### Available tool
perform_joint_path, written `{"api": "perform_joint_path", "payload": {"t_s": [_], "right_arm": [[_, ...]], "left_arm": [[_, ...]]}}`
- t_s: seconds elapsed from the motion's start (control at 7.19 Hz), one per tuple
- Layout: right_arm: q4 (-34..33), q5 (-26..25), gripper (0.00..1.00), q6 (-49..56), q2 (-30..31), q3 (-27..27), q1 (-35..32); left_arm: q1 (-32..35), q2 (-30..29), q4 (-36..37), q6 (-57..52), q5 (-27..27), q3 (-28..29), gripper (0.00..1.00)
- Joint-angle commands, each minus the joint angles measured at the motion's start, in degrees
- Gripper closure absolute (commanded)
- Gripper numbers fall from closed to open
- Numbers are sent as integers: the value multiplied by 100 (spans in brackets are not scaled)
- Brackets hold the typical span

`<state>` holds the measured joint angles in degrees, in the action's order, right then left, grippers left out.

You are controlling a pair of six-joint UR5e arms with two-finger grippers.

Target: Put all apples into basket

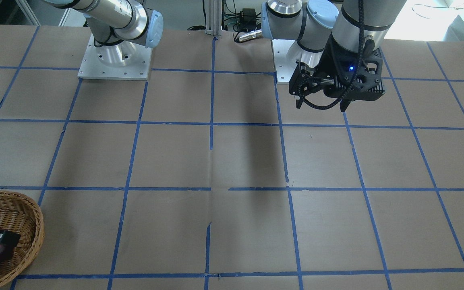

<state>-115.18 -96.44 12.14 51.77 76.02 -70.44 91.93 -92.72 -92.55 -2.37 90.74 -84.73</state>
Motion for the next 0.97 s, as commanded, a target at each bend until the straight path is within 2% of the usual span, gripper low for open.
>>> {"api": "perform_joint_path", "payload": {"t_s": [0.0,0.28,0.56,0.83], "right_arm": [[972,46,0,-10,724,-26,-84],[2370,301,0,-202,1779,9,-390],[3094,311,0,-475,2598,114,-977],[3195,345,0,-659,3232,561,-1244]], "left_arm": [[0,0,0,0,5,0,0],[-8,9,0,0,22,9,0],[-9,17,0,0,14,9,0],[0,9,0,0,14,9,0]]}}
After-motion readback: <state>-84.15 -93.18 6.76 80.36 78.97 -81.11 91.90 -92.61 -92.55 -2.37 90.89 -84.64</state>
